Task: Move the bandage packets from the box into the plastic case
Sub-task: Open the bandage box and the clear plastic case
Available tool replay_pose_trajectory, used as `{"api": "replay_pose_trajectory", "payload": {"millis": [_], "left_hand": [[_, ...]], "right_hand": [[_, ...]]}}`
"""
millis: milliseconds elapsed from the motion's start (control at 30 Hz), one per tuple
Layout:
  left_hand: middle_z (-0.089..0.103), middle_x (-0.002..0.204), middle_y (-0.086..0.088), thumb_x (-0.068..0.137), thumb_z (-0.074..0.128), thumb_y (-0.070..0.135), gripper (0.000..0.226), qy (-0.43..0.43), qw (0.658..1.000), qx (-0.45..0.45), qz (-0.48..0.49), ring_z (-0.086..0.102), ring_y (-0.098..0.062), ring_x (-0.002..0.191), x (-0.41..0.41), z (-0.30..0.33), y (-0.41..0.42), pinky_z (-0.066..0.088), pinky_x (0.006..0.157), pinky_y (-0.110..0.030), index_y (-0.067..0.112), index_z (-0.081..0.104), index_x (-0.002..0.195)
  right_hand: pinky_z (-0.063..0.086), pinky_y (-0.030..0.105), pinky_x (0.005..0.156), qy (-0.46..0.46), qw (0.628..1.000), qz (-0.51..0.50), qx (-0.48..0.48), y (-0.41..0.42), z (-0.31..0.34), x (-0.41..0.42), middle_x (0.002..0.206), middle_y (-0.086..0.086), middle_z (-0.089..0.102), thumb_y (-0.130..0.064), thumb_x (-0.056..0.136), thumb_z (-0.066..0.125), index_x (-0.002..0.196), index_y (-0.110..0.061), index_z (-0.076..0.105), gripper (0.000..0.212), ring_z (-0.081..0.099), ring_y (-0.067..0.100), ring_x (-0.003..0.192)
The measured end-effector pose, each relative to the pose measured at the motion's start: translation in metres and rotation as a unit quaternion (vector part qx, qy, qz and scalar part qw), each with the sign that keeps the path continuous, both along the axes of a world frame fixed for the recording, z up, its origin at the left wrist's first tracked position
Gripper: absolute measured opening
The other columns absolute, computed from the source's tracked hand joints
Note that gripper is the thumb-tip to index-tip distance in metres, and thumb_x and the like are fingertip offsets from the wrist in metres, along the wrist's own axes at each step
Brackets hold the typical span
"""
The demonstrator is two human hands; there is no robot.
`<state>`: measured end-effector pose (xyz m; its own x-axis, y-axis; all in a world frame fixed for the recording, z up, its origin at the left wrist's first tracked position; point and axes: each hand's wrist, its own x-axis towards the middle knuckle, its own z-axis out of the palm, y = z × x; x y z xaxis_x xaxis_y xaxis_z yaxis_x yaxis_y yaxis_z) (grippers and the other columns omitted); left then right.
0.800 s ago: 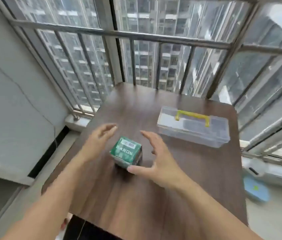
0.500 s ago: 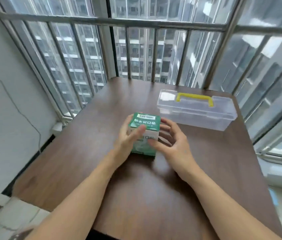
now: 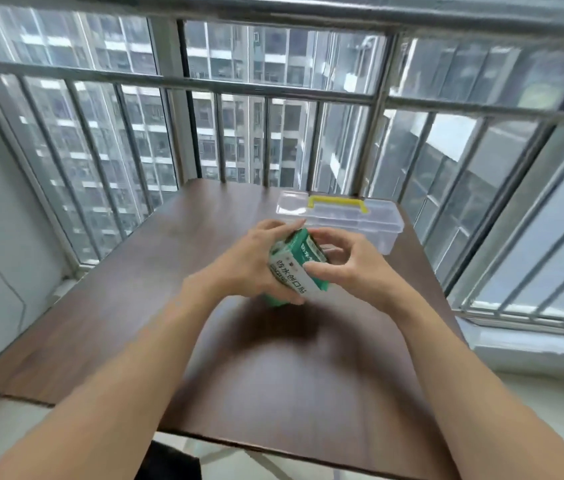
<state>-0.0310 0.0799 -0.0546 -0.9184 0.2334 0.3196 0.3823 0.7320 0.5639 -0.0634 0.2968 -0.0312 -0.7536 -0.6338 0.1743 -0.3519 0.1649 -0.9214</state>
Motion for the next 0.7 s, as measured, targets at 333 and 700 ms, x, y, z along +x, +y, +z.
{"api": "replay_pose_trajectory", "payload": {"millis": [333, 700], "left_hand": [[0.056, 0.136, 0.006, 0.053, 0.083, 0.065, 0.102, 0.174, 0.978, -0.091, 0.076, 0.054, -0.015, 0.123, 0.002, -0.021, 0.014, 0.054, 0.094, -0.042, 0.031, 0.048, 0.142], [0.056, 0.134, 0.01, 0.051, 0.076, 0.06, 0.097, 0.187, 0.972, -0.11, 0.095, 0.054, -0.015, 0.121, 0.001, -0.022, 0.008, 0.056, 0.085, -0.048, 0.032, 0.05, 0.14]], "right_hand": [[0.057, 0.024, 0.086, 0.12, 0.991, -0.06, 0.009, 0.002, -0.026, -0.011, 0.112, -0.018, 0.07, -0.015, 0.069, 0.083, 0.128, -0.03, 0.062, 0.064, 0.068, 0.003, 0.103], [0.057, 0.031, 0.092, 0.135, 0.99, -0.034, 0.002, 0.0, -0.027, -0.014, 0.11, -0.009, 0.075, 0.001, 0.07, 0.081, 0.124, -0.018, 0.069, 0.058, 0.068, 0.008, 0.108]]}}
